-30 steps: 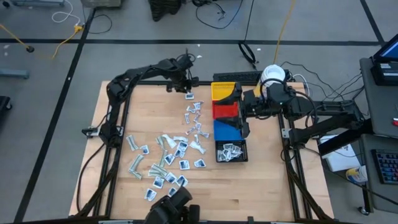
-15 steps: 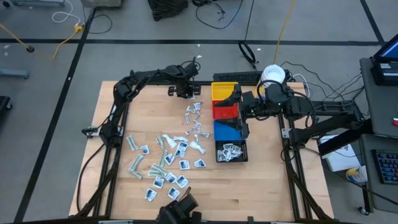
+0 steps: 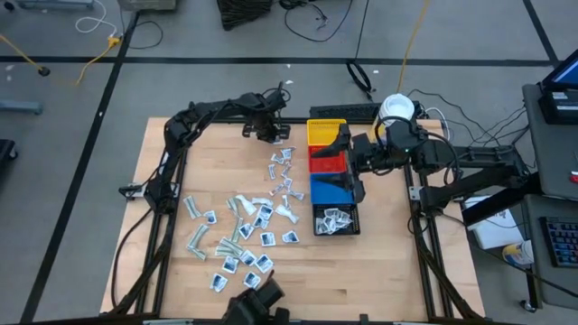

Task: Pick & Place First Aid Supplies
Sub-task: Put the black towelette pack into the black bin

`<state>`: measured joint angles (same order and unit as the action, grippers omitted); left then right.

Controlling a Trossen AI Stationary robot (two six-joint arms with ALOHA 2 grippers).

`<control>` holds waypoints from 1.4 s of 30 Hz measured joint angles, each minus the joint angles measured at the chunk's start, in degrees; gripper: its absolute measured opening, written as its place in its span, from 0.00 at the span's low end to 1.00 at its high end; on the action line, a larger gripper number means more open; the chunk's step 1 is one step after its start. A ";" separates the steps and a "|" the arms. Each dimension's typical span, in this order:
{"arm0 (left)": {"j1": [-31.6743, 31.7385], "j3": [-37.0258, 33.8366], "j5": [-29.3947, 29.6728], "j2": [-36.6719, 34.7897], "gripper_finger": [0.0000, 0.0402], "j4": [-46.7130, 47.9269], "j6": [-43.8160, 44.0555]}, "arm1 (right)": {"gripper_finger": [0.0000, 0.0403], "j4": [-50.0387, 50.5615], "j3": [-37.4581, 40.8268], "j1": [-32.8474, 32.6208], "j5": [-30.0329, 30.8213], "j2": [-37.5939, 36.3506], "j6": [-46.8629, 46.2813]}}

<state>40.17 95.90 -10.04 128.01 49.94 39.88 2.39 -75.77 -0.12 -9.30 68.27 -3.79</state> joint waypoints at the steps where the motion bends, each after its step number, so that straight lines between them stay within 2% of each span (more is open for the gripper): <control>1: 0.16 0.76 -0.02 -0.13 0.02 1.01 -0.19 | 0.64 0.03 0.00 0.00 0.00 0.00 0.00; 7: -0.33 5.63 4.07 -3.99 0.04 2.81 -6.67 | 0.64 -0.62 0.00 0.00 0.00 0.00 0.00; 12: -0.88 9.36 2.94 -7.26 0.01 2.28 -28.14 | 0.64 -0.88 0.00 0.00 0.01 0.00 0.06; 15: -2.04 10.84 4.26 -9.07 0.02 0.46 -42.02 | 0.64 -0.92 0.00 0.02 0.04 0.00 0.43; 19: -3.53 12.45 5.66 -10.07 0.13 0.69 -58.56 | 0.64 -1.01 0.00 0.02 0.12 0.00 0.42; 22: -4.66 12.55 5.85 -9.57 0.27 0.96 -70.66 | 0.64 -1.51 0.00 0.02 0.20 0.00 0.11; 26: -5.32 12.28 5.57 -10.01 0.46 3.52 -81.36 | 0.64 -2.20 0.00 0.02 0.30 0.00 -1.49; 29: -4.33 11.02 5.64 -9.79 0.56 5.31 -85.80 | 0.64 -2.76 0.00 0.02 0.33 0.00 -3.29; 32: -2.46 9.75 4.95 -9.88 0.62 5.00 -86.98 | 0.64 -3.21 0.00 -0.08 0.37 0.00 -3.65; 37: 0.62 9.18 3.24 -7.65 0.63 5.69 -84.78 | 0.64 -3.45 0.00 -0.92 0.48 -0.01 -2.61; 42: 1.24 9.19 2.39 -4.89 0.64 5.49 -87.05 | 0.64 -3.47 0.00 -1.14 0.52 0.20 -2.56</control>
<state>41.41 105.09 -7.66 123.11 55.43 -47.17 -1.08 -75.77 -1.26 -8.78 68.47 -6.35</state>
